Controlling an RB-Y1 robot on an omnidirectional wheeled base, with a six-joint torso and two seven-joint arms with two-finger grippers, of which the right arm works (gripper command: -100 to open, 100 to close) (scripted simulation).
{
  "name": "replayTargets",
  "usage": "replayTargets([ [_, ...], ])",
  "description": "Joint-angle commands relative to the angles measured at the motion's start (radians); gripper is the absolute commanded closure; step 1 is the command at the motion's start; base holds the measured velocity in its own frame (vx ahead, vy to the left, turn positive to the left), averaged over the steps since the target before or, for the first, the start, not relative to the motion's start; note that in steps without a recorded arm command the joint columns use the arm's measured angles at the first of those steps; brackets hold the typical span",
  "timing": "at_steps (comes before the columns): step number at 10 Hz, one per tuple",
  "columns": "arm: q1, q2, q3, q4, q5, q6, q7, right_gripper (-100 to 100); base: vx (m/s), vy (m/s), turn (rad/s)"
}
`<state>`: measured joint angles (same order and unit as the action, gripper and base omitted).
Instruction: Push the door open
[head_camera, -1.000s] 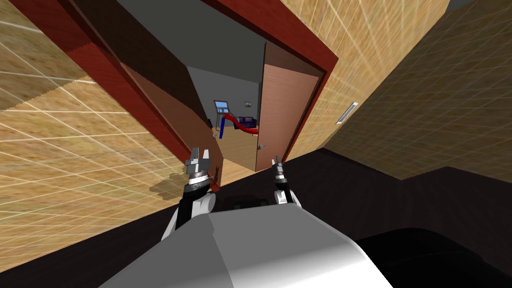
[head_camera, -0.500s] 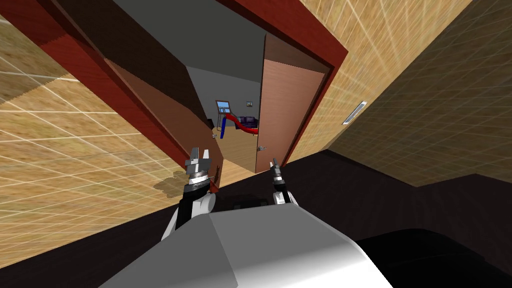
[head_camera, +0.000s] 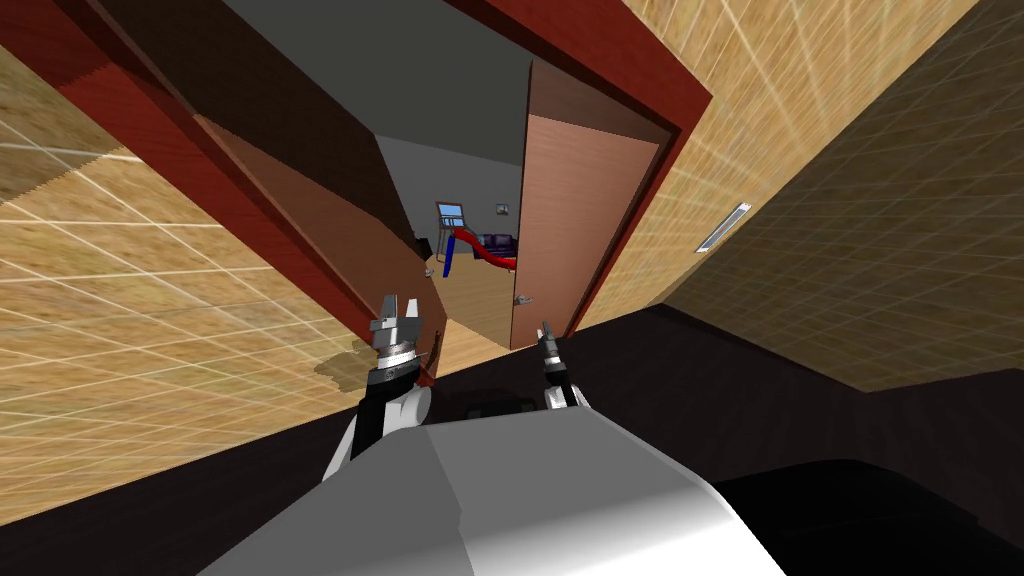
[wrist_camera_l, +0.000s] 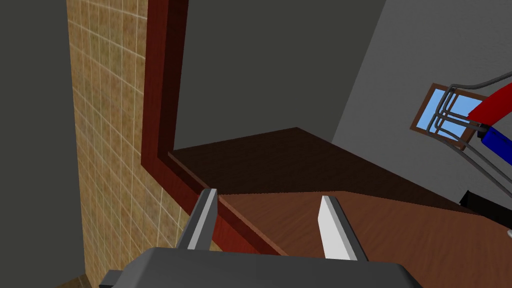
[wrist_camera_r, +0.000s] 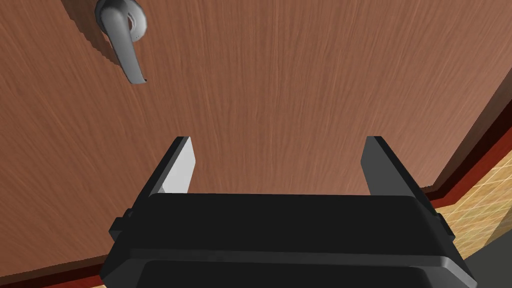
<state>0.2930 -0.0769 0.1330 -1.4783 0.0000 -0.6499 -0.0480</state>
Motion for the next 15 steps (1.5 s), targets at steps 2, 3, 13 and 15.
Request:
replayTargets([
  [2,-0.016,0.003,0.009,0.073,0.003,-0.016,0.004,-100,0.084,-0.082,0.058],
  [3,-0.022,0.004,0.012,0.099,0.004,-0.020,0.005,-100,0.079,-0.069,0.062],
  [13,-0.074,0.017,0.037,0.324,0.013,-0.061,0.014,-100,0.086,-0.077,0.054],
  [15,-0.089,0.023,0.044,0.389,0.015,-0.073,0.016,-100,0.133,-0.091,0.080],
])
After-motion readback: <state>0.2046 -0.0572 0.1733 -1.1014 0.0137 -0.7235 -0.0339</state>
